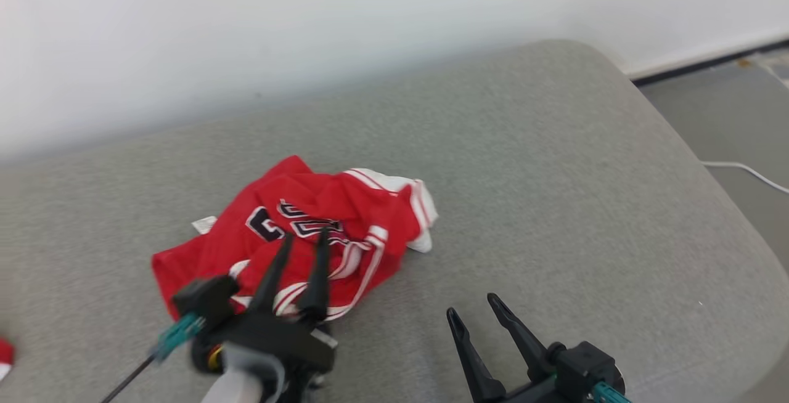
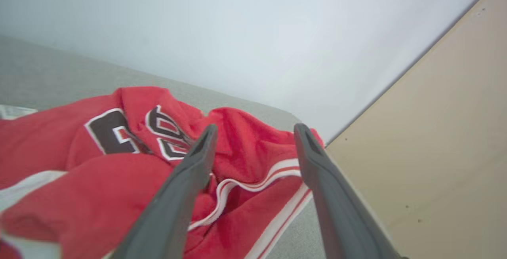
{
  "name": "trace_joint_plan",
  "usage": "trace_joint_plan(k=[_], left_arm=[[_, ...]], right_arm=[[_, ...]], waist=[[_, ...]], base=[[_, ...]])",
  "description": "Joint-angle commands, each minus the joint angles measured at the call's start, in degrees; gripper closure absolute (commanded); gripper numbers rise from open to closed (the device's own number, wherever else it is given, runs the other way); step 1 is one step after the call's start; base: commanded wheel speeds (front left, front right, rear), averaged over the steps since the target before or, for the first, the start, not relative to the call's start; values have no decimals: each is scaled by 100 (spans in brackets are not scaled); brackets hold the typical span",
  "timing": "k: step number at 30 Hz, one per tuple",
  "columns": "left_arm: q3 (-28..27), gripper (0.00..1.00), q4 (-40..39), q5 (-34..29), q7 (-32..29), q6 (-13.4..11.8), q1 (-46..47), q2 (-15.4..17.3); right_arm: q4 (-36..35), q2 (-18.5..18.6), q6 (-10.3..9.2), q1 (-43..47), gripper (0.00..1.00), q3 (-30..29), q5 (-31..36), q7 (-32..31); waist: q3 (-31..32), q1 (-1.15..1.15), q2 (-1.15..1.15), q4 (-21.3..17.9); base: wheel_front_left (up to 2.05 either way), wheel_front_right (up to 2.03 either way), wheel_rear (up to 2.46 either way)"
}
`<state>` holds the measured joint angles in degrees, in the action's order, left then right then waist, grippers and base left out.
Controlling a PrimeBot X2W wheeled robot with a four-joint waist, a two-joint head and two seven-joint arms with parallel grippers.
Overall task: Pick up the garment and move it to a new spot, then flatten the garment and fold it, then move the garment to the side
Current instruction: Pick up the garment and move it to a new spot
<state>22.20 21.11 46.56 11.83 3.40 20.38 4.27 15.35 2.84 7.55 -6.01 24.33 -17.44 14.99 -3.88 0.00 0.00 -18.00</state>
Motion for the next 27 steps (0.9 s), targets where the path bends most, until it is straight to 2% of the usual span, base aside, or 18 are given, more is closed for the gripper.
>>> trace_joint_plan(k=[1,5,8,16,21,27], left_arm=[[-85,0,-140,-142,140,-64,-248,153],[-404,0,-700,-666,325,-232,-878,384],[-978,0,-1255,-1166,335,-263,-1388,376],[-2015,0,-1871,-2529,339,121,-2520,233],[-2306,0,-1868,-3039,340,311,-2899,228],[-2452,0,-1888,-3339,340,396,-3241,266]], right_arm=[[7,8,-12,89,0,-41,46,29],[20,8,-12,212,0,-204,143,29],[72,8,-12,301,0,-396,245,25],[225,8,-12,525,0,-1124,537,17],[331,7,-12,665,0,-1452,616,18],[447,7,-12,764,0,-1634,630,20]], waist=[[303,0,0,356],[412,0,0,638],[474,0,0,862],[587,0,0,1283],[643,0,0,1395],[677,0,0,1419]], base=[[0,0,0],[0,0,0],[0,0,0],[0,0,0],[0,0,0],[0,0,0]])
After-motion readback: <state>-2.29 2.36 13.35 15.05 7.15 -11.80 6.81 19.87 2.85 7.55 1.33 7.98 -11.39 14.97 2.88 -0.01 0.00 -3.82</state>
